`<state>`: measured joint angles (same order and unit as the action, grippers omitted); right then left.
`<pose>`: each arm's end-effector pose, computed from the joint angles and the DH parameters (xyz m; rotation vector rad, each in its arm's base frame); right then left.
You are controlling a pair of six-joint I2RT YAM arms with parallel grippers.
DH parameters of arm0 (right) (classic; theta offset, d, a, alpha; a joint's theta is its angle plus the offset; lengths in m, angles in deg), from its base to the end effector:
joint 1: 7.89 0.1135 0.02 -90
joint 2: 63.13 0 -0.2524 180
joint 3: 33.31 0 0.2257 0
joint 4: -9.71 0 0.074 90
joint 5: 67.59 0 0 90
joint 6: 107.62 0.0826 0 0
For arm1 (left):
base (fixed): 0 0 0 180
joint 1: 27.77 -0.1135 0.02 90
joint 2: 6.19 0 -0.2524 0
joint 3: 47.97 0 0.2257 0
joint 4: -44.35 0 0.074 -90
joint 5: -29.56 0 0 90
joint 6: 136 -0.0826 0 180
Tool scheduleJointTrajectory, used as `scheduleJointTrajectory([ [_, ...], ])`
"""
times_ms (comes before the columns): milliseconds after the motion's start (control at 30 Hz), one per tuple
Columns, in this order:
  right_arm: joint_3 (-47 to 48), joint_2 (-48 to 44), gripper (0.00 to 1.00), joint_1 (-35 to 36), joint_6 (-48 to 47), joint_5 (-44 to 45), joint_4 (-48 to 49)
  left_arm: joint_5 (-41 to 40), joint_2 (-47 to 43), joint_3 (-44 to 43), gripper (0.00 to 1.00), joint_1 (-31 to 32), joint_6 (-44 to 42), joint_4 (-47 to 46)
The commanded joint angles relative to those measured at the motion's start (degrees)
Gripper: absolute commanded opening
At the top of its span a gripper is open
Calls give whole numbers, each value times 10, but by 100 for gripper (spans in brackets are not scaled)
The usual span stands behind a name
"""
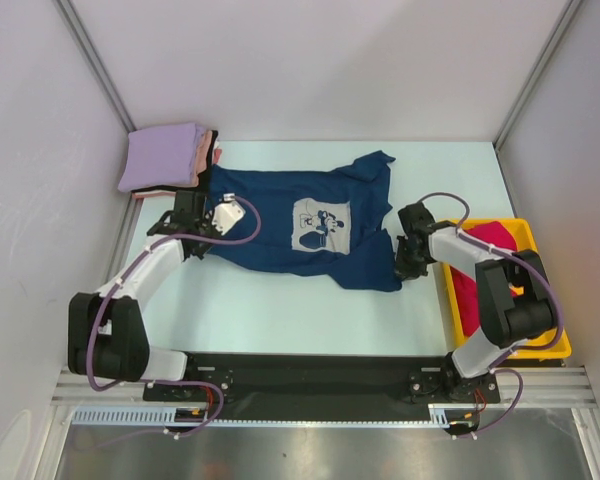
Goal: Fold and stack the t-shirts
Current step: Flatten the tshirt out
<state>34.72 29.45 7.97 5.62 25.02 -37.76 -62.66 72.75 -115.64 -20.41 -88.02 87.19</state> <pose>0.2752 0.0743 0.1230 0.1923 2.8229 0.0891 0.2828 -0.0333 0.1903 1.0462 2.3139 0.2919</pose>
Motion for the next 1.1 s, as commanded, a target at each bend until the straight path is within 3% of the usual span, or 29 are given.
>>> scheduleJointTrajectory([
  [0, -16, -47, 0, -2, 4, 9, -10, 16, -29, -7, 0, -4, 7, 20],
  [167, 72, -164, 0, -4, 21, 51, -189, 32, -74, -16, 0, -4, -20, 93],
  [300, 203, -279, 0, -9, 17, 49, -369, 67, -166, -32, 0, -10, -55, 229],
  [467, 413, -311, 0, -9, -11, -19, -430, 151, -244, -103, 0, -20, -70, 352],
  [633, 529, -177, 0, -56, -67, -39, -368, 153, -168, -221, 0, -20, -3, 296],
  [767, 640, -24, 0, -100, -77, -69, -255, 113, -30, -337, 0, -20, 14, 220],
  [900, 906, 172, 0, -122, -30, -93, -217, 68, 83, -458, 0, -20, 23, 170],
  [933, 1015, 203, 0, -126, -12, -97, -205, 52, 105, -511, 1, -21, 32, 164],
  [1000, 1050, 254, 0, -151, 56, -134, -114, 28, 157, -581, 0, -20, 43, 132],
  [1067, 971, 239, 0, -172, 106, -150, -15, -1, 201, -622, 0, -20, 68, 86],
])
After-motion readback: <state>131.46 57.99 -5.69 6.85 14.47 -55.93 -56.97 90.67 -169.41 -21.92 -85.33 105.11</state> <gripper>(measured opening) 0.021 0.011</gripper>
